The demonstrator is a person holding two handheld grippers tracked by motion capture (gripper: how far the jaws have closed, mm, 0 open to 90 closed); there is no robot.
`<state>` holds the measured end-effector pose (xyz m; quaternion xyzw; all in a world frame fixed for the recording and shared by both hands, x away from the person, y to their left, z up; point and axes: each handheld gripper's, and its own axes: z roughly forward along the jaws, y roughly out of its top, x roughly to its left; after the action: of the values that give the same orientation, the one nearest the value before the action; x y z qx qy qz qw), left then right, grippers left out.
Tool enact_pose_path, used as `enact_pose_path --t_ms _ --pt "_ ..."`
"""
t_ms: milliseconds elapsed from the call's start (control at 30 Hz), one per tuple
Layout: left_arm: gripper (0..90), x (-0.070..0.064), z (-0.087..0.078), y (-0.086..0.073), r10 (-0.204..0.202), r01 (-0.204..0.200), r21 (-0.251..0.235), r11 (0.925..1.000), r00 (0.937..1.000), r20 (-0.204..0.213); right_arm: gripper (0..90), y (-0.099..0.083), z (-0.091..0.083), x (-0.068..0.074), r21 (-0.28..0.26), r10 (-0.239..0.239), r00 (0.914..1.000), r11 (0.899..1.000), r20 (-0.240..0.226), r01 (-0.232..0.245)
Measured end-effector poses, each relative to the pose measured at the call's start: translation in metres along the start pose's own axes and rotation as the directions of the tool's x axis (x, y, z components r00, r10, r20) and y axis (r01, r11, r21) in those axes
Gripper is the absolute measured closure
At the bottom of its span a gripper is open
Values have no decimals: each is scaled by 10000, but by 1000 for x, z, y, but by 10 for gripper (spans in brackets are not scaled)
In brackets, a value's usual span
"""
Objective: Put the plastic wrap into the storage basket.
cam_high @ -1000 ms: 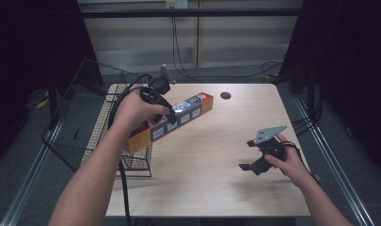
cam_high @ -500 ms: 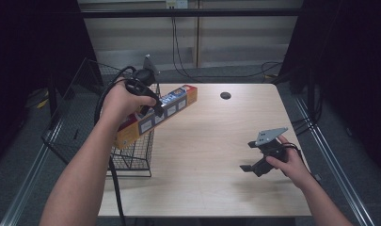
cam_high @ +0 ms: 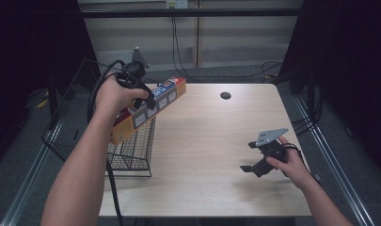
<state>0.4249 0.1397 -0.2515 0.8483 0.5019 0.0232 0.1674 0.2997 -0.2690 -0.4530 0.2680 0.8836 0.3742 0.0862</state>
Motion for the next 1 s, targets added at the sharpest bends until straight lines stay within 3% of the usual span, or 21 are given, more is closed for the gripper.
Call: enact_pose_path --t_ms 367,467,667,733,767,1000 --pt "446 8 -5 0 -662 654 -279 9975 9974 -298 16 -1 -1 0 -7 -43 10000 10000 -3 43" --pt "446 12 -8 -1 -668 658 -227 9976 9967 -461 16 -1 -1 0 -29 -9 10000 10000 24 9" --pt "446 19 -14 -5 -1197 1169 -460 9921 9908 -635 16 -1 0 1 -12 -33 10000 10000 -43 33" --pt "446 21 -15 -5 -1193 1164 -413 9923 9898 -779 16 -1 -1 1 -14 -26 10000 10000 -5 26" --pt "446 21 -16 -6 -1408 1375 -469 9894 9869 -782 16 -1 -1 1 -27 -34 10000 10000 12 34" --pt "446 31 -22 -9 -1725 1667 -636 9839 9799 -999 16 -2 -2 1 -40 -58 10000 10000 -11 58"
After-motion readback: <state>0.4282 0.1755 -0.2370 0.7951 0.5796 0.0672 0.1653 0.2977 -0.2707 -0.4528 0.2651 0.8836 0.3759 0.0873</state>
